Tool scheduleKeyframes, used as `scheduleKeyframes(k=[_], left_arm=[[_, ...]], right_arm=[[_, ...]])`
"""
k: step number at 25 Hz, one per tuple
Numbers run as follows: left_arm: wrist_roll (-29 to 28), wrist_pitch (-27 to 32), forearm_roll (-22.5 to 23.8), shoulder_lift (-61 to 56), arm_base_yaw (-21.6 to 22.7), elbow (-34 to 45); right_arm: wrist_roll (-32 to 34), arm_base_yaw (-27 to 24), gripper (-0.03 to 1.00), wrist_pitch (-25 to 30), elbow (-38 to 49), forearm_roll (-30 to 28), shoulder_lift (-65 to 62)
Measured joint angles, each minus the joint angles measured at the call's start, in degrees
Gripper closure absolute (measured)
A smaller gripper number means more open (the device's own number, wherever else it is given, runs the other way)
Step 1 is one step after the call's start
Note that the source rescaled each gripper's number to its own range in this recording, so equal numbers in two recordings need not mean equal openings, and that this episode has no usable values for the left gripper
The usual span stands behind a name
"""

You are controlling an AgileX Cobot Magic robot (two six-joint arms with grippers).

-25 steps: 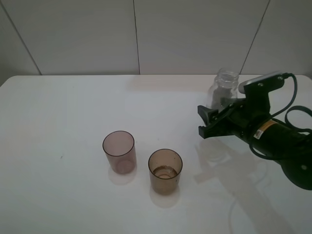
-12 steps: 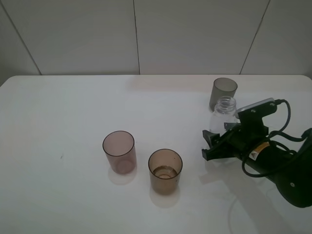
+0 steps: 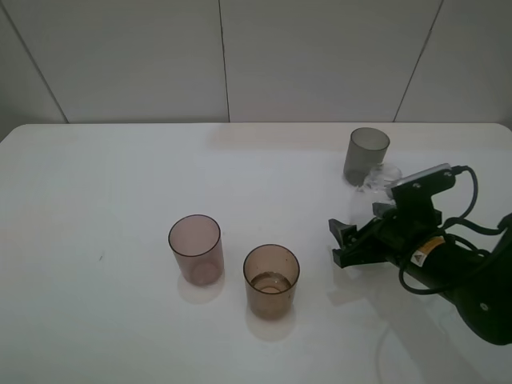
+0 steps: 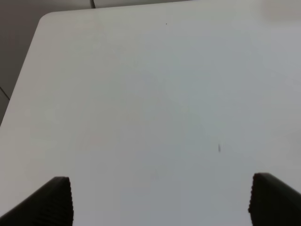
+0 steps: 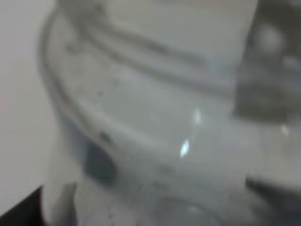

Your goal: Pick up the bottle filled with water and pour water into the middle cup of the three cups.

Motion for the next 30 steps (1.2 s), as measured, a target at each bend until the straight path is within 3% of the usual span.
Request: scheduleKeyframes(k=[11,17,23,30], left_arm=[[0.00,0.00,0.00,0.00,0.00,0.00],[0.00,0.00,0.00,0.00,0.00,0.00],[0.00,0.00,0.00,0.00,0.00,0.00],[0.00,0.00,0.00,0.00,0.00,0.00]], right_arm=[[-1.41,0.00,0.29,0.00,1.60,-0.15,-2.10],[-1.53,0.00,0.08,0.00,1.60,1.01,-7.46],[-1.64,0.00,0.08,0.00,1.60,1.57,-14.11],[-1.69,0.00,0.08,0.00,1.73,6.13,-25.08]])
